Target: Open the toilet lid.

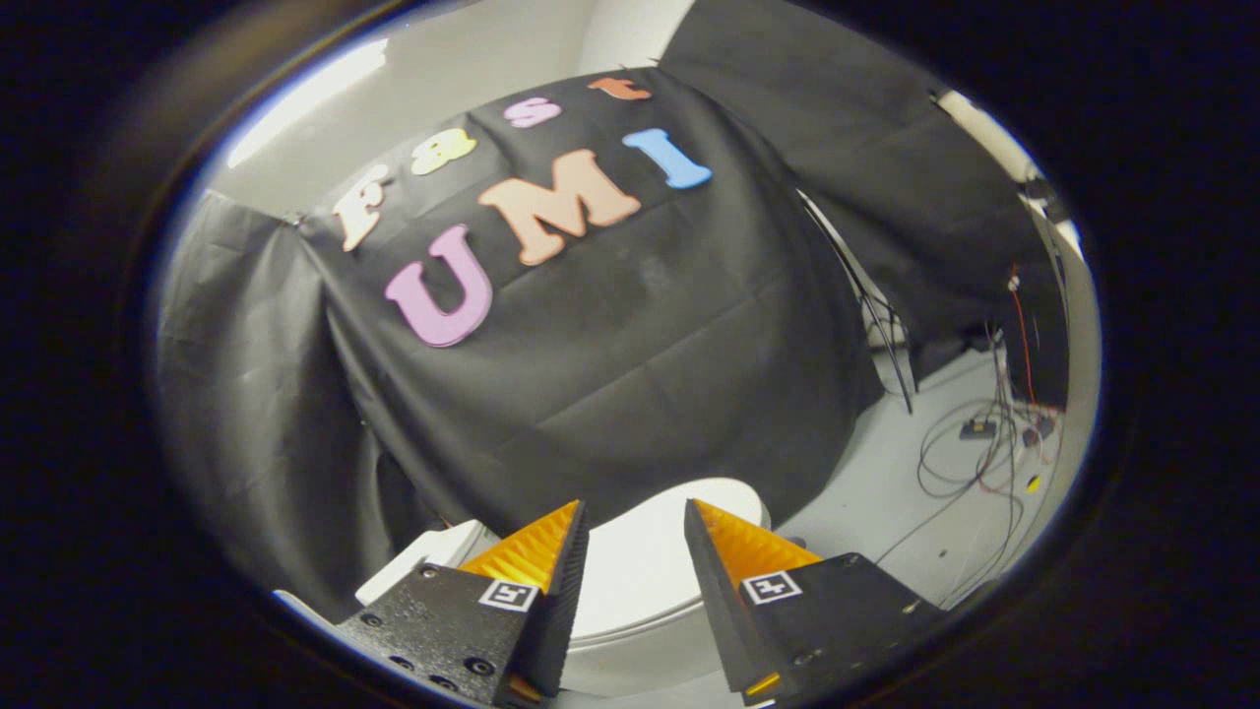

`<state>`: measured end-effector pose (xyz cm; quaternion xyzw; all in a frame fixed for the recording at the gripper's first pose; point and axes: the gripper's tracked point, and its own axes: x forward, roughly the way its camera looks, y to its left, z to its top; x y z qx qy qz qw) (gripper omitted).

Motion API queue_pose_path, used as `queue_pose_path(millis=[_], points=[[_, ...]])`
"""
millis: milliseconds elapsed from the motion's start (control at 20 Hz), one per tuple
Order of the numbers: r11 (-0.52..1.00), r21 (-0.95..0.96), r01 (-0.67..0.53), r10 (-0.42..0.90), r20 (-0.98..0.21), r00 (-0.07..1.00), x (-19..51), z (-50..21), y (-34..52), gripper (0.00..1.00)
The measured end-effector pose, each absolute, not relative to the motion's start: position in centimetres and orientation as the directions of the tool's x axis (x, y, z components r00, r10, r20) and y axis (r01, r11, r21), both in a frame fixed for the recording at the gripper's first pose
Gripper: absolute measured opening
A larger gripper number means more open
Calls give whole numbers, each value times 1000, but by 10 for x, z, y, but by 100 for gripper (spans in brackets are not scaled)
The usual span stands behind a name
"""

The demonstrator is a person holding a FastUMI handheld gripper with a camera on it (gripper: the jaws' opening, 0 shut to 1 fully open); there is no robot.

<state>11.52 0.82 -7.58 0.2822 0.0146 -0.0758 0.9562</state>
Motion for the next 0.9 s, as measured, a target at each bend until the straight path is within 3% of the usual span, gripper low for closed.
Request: queue_pose_path(millis=[350, 650, 900], points=[[644, 721, 254, -149, -208, 967, 179, -173, -32, 55], [433, 863, 260, -162, -208, 964, 217, -220, -64, 55], [363, 889, 280, -160, -236, 958, 229, -238, -77, 54]])
